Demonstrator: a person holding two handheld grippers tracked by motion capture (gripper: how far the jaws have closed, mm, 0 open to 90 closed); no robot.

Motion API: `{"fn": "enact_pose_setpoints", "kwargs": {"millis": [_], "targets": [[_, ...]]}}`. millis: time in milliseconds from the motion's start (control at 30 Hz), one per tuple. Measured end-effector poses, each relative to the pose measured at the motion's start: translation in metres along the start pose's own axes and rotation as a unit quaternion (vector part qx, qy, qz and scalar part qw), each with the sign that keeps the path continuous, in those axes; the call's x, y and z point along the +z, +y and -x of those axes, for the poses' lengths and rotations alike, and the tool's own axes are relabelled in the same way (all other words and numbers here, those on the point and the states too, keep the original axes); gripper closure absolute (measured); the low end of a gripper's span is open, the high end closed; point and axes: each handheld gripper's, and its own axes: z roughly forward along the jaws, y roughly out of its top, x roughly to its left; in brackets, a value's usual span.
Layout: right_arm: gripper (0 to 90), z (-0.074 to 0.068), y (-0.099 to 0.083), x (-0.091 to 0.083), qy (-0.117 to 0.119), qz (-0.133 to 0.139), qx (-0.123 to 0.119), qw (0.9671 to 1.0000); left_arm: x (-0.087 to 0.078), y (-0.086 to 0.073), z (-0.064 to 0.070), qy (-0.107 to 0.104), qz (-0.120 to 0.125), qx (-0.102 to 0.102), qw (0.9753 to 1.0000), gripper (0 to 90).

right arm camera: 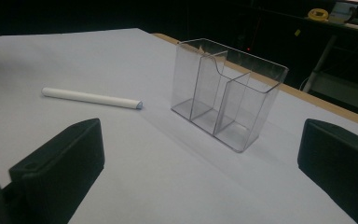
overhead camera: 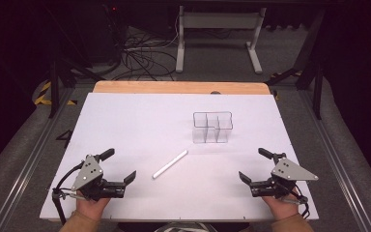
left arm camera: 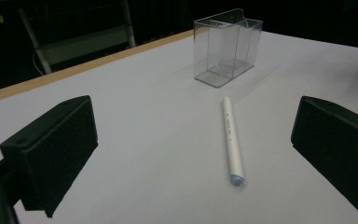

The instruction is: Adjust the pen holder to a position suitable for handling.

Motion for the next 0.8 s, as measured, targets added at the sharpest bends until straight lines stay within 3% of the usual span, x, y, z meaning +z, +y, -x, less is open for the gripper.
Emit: {"fn": "enact_pose_setpoints", "kwargs": {"millis": [267, 467, 800], "targets": [[0.9, -0.003, 0.002, -0.001, 0.023, 0.010, 0.001, 0.9997, -0.003, 0.002, 0.001, -0.001, 0.009, 0.002, 1.0000, 1.9], [0.1, -0.004, 0.001, -0.002, 0.019, 0.012, 0.010, 0.9997, -0.004, 0.004, 0.001, 0.002, 0.010, 0.006, 0.9999, 2.1], [2.5, -0.006, -0.001, -0.004, 0.022, 0.010, 0.015, 0.9996, 0.003, 0.015, 0.000, -0.033, -0.001, -0.012, 0.9994, 2.2]]}}
